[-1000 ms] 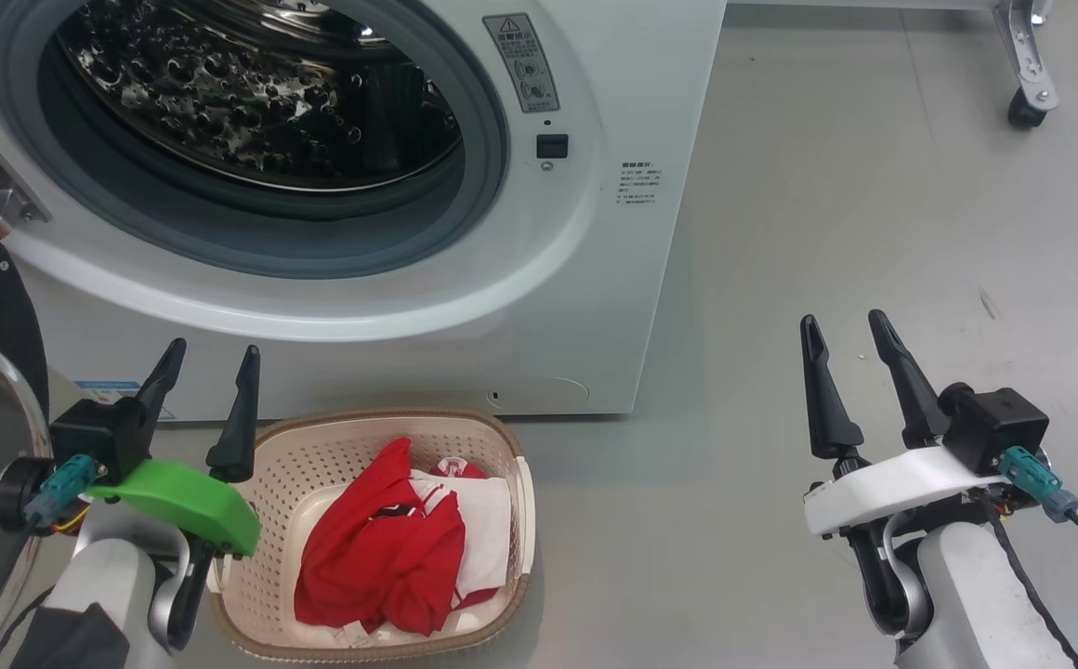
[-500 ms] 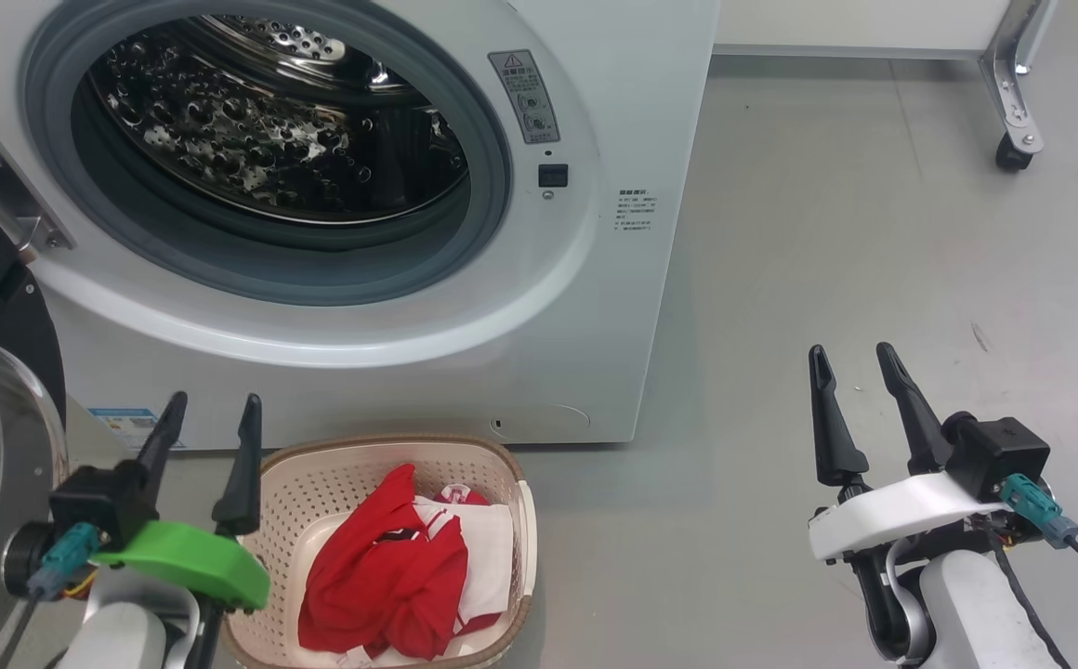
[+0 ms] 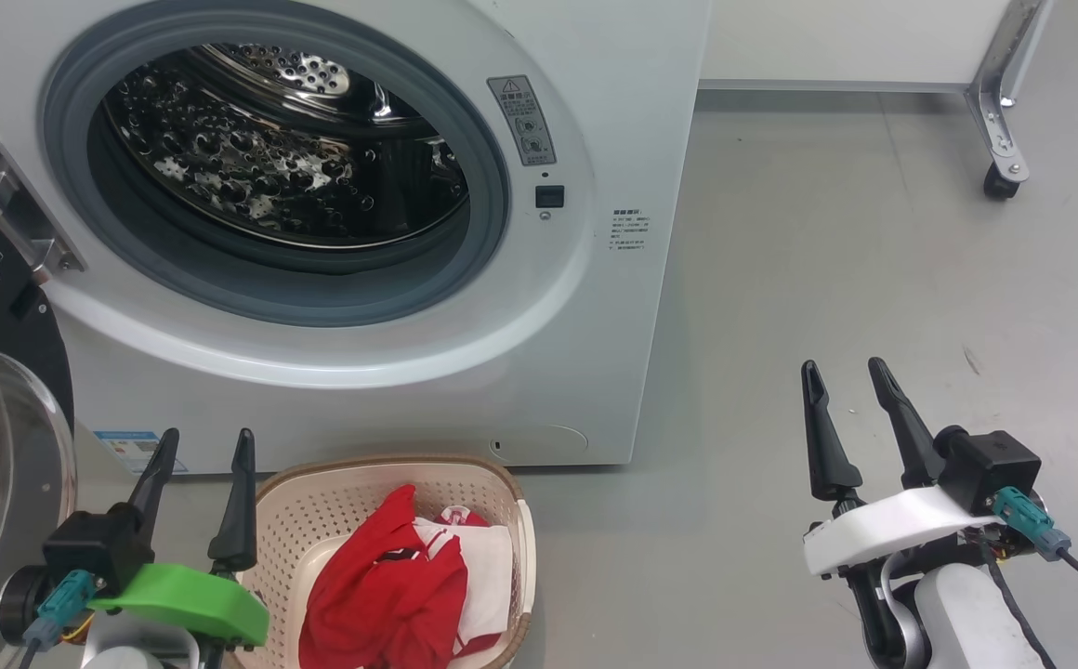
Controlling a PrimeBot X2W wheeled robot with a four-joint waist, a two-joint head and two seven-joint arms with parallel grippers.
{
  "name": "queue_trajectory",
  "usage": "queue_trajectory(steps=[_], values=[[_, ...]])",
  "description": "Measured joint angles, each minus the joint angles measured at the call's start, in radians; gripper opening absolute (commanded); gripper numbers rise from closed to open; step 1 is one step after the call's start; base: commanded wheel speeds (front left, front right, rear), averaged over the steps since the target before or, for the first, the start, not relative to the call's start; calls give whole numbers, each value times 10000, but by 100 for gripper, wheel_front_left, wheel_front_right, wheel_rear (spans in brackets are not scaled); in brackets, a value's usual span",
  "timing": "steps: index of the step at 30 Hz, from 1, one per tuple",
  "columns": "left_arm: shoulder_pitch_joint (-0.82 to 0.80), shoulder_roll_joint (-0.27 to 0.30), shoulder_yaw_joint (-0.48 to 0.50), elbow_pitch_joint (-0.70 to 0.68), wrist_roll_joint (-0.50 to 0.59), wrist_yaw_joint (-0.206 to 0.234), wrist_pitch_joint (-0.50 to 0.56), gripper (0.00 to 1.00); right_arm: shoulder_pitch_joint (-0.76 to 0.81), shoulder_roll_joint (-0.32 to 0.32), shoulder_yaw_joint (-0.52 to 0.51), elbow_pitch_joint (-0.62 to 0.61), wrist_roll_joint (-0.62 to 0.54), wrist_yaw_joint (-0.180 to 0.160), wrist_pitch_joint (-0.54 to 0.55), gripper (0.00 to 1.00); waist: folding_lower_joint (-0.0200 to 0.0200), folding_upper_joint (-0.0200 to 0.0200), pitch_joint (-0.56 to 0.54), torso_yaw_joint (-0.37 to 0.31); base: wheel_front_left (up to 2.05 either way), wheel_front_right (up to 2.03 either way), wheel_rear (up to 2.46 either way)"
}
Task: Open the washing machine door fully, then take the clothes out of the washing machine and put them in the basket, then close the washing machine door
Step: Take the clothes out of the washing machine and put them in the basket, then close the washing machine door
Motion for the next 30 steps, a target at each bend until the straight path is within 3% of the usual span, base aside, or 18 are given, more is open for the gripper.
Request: queue_trajectory(steps=[30], values=[[834, -138, 247, -1045, 140, 44, 0, 100, 28, 4, 117, -98, 0, 0, 0, 100, 1, 0, -48, -92, 0, 0, 0]])
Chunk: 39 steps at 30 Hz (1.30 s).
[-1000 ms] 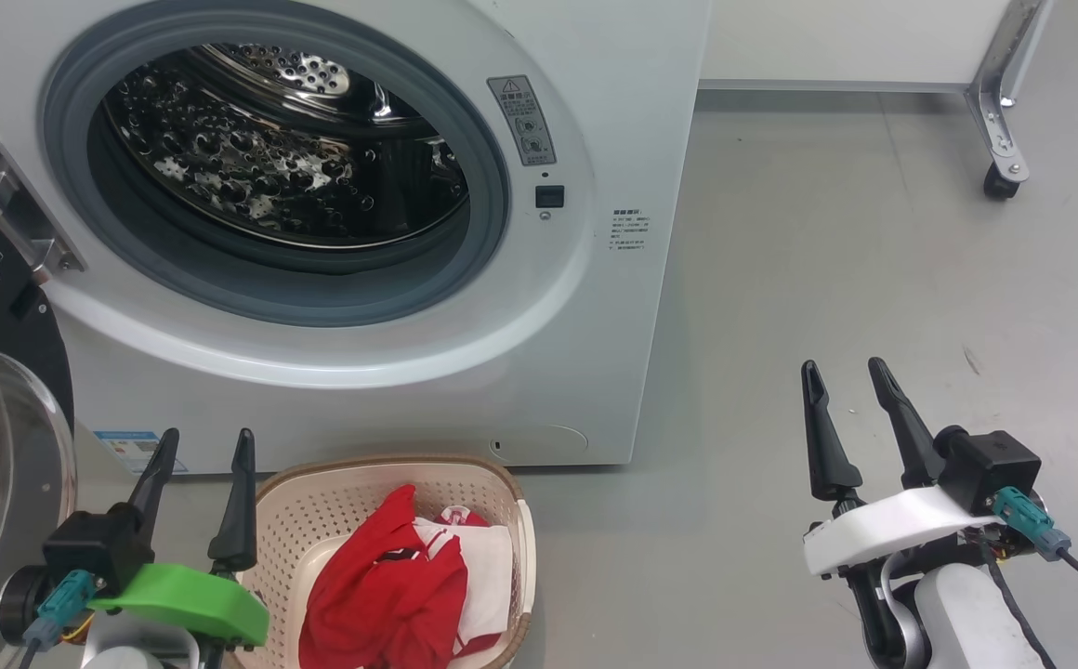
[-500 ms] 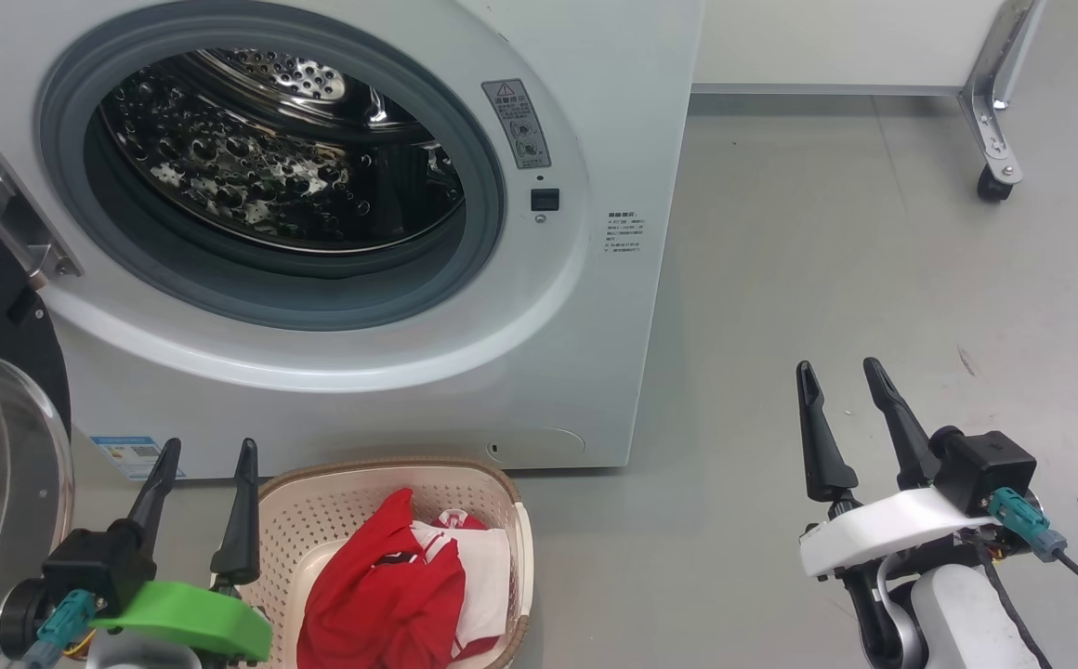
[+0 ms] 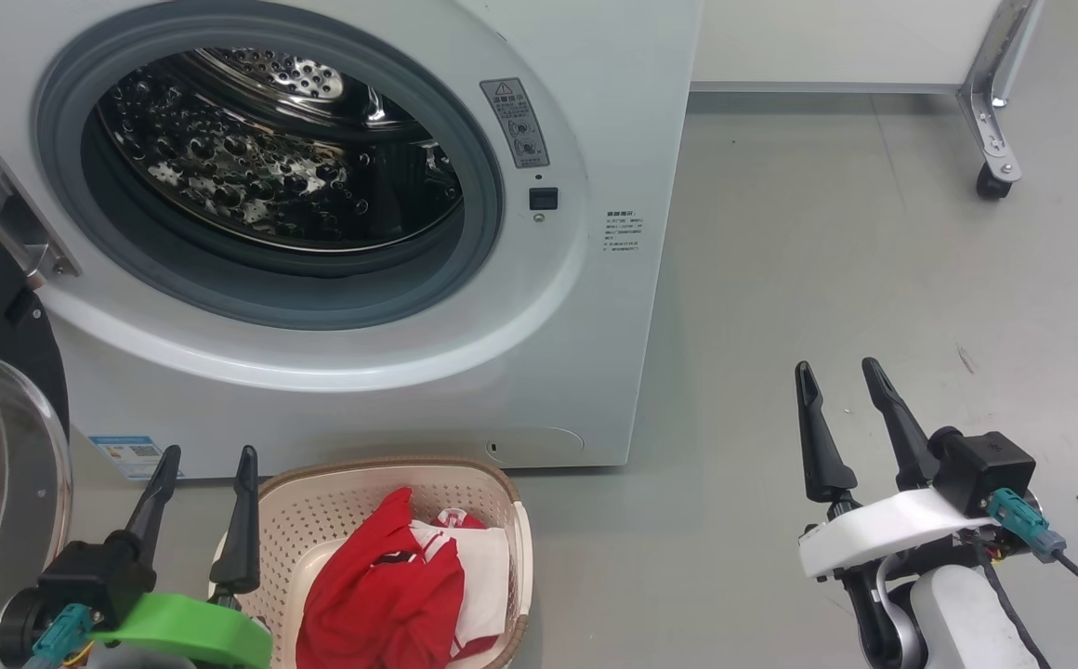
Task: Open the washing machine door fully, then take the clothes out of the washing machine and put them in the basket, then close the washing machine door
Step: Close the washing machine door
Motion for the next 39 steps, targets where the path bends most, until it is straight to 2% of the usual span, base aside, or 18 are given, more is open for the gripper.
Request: queue_trajectory(steps=[21, 39], values=[[224, -35, 146, -265, 119, -77, 0, 100, 112, 6, 25, -17, 0, 2, 0, 100, 0, -1, 54, -16, -6, 6, 0], [228, -75, 174, -359, 171, -148, 0, 100, 110, 33, 13, -75, 17, 2, 0, 100, 0, 0, 209, -11, -57, 57, 0]])
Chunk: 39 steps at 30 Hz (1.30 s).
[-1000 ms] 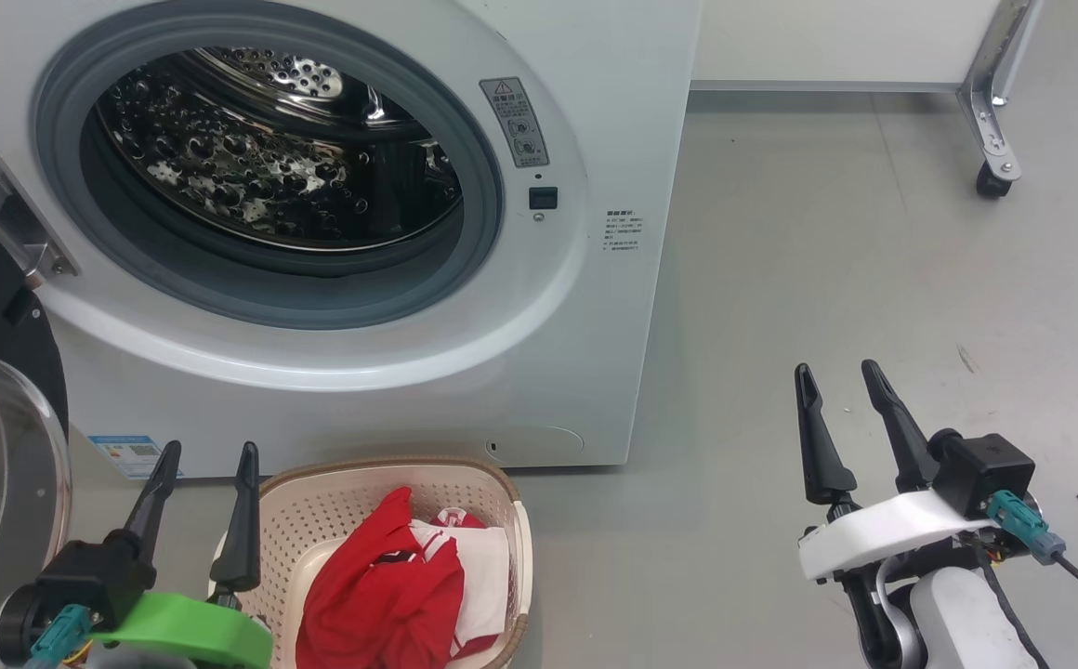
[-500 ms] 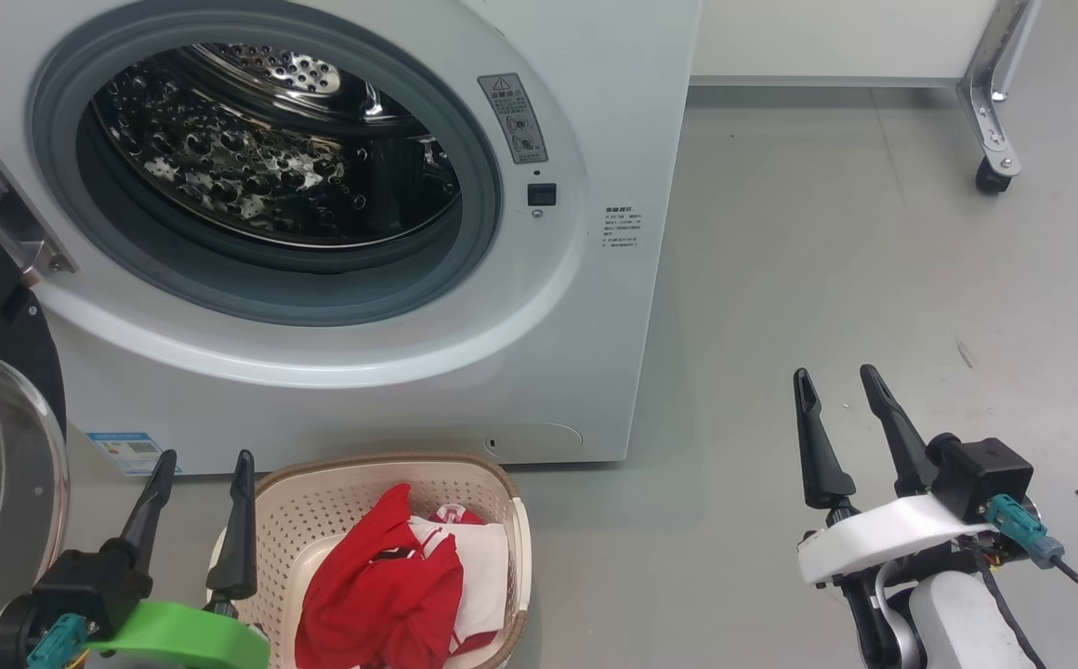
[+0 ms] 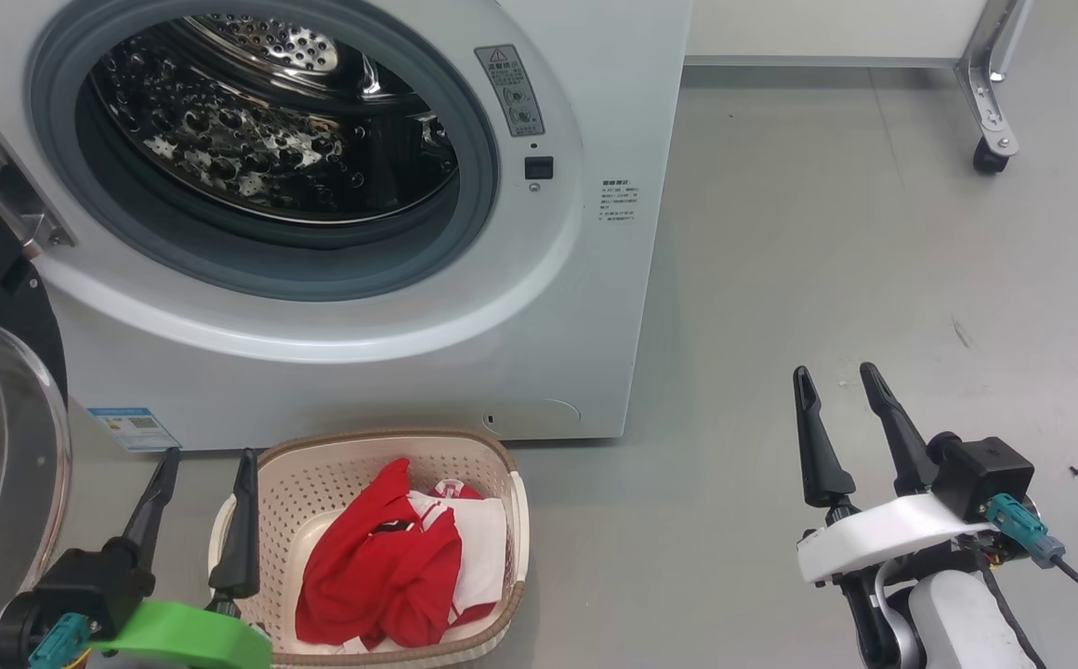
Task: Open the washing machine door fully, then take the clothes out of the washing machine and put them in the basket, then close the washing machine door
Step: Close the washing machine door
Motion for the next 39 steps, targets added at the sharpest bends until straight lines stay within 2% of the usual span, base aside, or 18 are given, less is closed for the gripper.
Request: queue_trajectory(steps=[25, 39], values=[[-1, -128, 130, -61, 81, -8, 0, 100, 0, 10, -8, 0, 63, 0, 0, 100, 0, 0, 96, 31, -112, 112, 0], [-1, -144, 109, -219, 263, -92, 0, 100, -2, 10, -12, 2, 63, 0, 0, 100, 0, 0, 110, 51, -71, 71, 0]])
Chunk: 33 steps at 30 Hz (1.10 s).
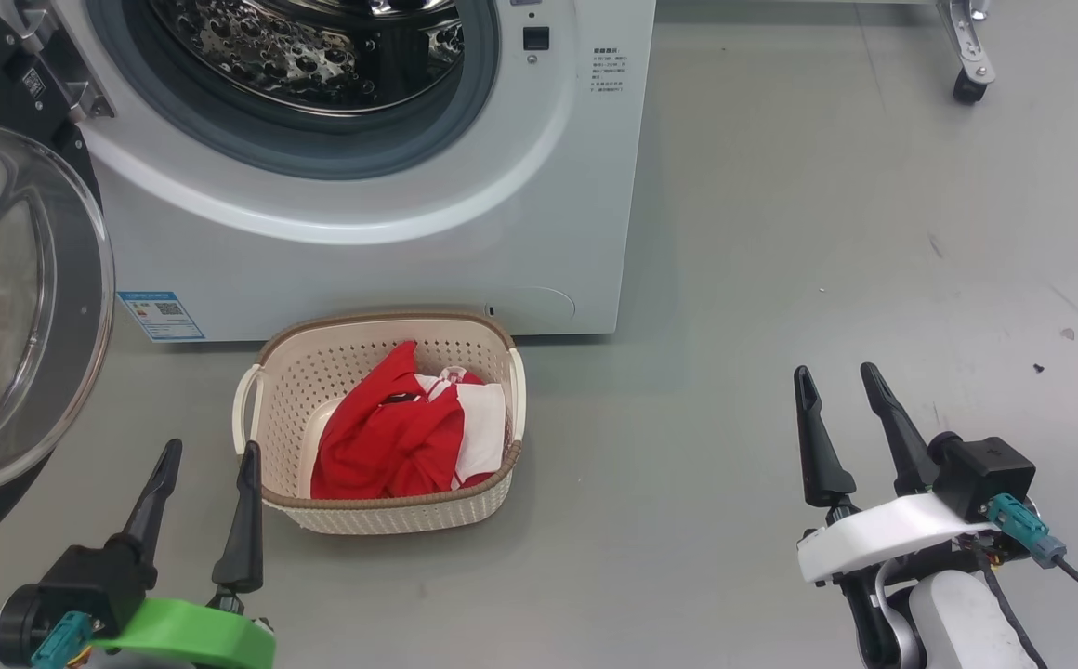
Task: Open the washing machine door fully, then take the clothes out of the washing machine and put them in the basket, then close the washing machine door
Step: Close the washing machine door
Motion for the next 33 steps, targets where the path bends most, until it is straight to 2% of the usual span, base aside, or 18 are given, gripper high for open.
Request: queue_trajectory(steps=[33], values=[[0, -59, 12, 4, 48, -88, 0, 100, -2, 2, 0, 10, 2, 0, 0, 100, 0, 0, 51, 19, -11, 11, 0]])
